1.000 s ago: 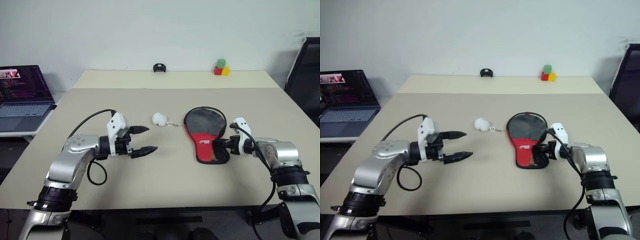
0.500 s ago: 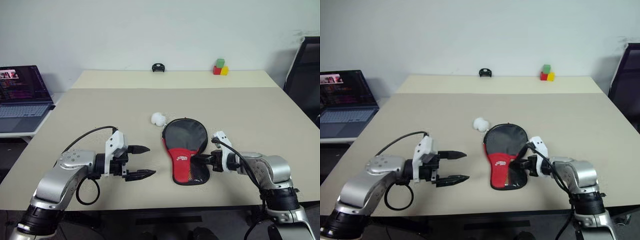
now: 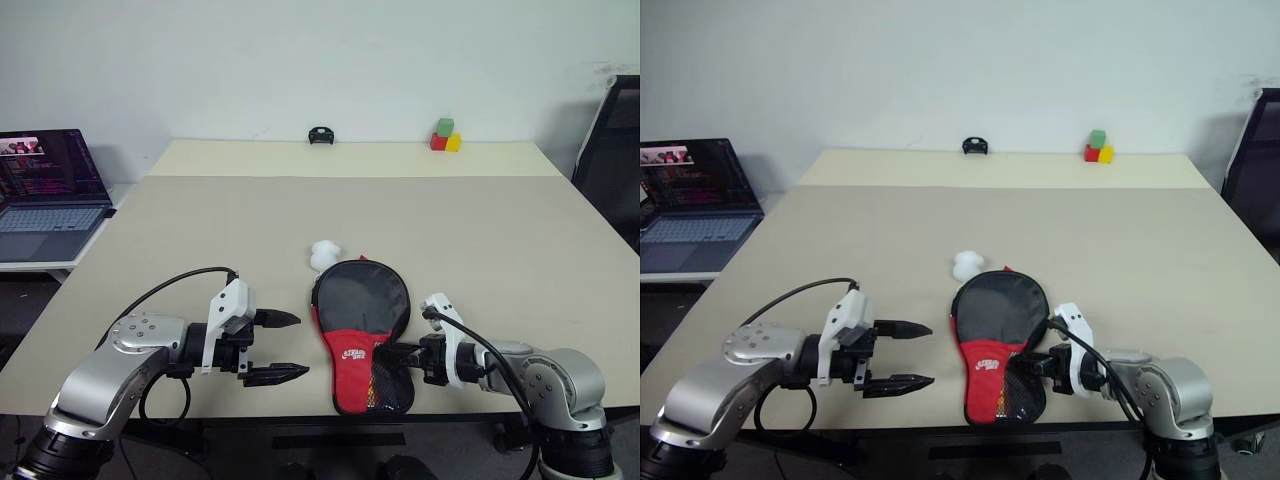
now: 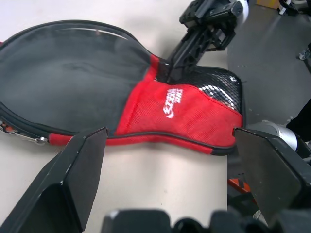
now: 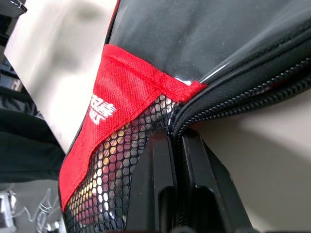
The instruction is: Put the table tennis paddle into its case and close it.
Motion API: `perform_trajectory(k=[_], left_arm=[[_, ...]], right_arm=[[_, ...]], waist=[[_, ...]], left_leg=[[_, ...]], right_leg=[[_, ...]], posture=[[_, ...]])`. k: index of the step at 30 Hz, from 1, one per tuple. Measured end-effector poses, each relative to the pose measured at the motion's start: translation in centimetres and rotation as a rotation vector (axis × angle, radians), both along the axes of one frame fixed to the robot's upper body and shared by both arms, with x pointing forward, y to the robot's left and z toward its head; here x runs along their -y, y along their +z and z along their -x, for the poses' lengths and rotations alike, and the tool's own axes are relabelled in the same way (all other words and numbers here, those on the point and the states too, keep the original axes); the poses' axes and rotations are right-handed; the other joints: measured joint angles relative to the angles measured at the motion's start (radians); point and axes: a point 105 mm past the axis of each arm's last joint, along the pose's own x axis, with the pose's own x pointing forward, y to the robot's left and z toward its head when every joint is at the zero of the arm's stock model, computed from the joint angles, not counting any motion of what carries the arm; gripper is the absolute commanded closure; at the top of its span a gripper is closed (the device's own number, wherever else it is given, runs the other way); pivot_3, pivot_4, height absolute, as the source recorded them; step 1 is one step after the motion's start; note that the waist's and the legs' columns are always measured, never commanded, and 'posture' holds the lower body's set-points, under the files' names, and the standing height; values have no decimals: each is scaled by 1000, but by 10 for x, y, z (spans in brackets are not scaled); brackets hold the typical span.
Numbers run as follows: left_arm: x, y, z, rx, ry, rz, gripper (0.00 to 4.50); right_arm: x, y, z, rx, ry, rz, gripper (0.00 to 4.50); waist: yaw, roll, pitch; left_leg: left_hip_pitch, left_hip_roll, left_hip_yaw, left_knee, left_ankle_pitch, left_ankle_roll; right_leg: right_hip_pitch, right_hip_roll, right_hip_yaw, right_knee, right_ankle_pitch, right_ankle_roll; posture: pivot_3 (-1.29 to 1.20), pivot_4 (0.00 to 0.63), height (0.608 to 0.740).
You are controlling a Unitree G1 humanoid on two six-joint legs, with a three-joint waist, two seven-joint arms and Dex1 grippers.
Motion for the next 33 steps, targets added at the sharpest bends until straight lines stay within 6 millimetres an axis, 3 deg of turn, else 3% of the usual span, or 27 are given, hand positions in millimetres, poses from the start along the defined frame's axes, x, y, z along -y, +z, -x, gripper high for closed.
perform_trajectory(k=[10,14,24,30,33], left_arm=[[2,0,0,4,-7,-1,0],[2,0,0,5,-7,-1,0],[2,-1,0,7,-5,2,0],[3,0,-1,19,-9,10,0],[6,-1,-2,19,-18,15,0]], right_arm=[[3,-5,-1,-6,-65,8,4488],[6,-6,-1,-6,-102,4,3391],[25,3,11,26,-187,-4,143],[65,12,1,68,-318,82,15],[65,23,-2,105,-287,64,15]], waist=[[1,0,0],[6,0,0],[25,0,-2],[30,1,-1],[28,2,0]], left_leg=[[1,0,0,0,0,0],[1,0,0,0,0,0],[8,-2,-2,1,0,0],[14,-2,-2,-1,0,0],[14,-1,-2,-2,0,0]], right_leg=[[1,0,0,0,0,0],[1,0,0,0,0,0],[12,-1,-2,-3,0,0],[17,-1,-3,-6,0,0],[17,0,-2,-5,-1,0]], posture=[[0,150,740],[0,150,740],[0,150,740],[0,150,740],[0,150,740]])
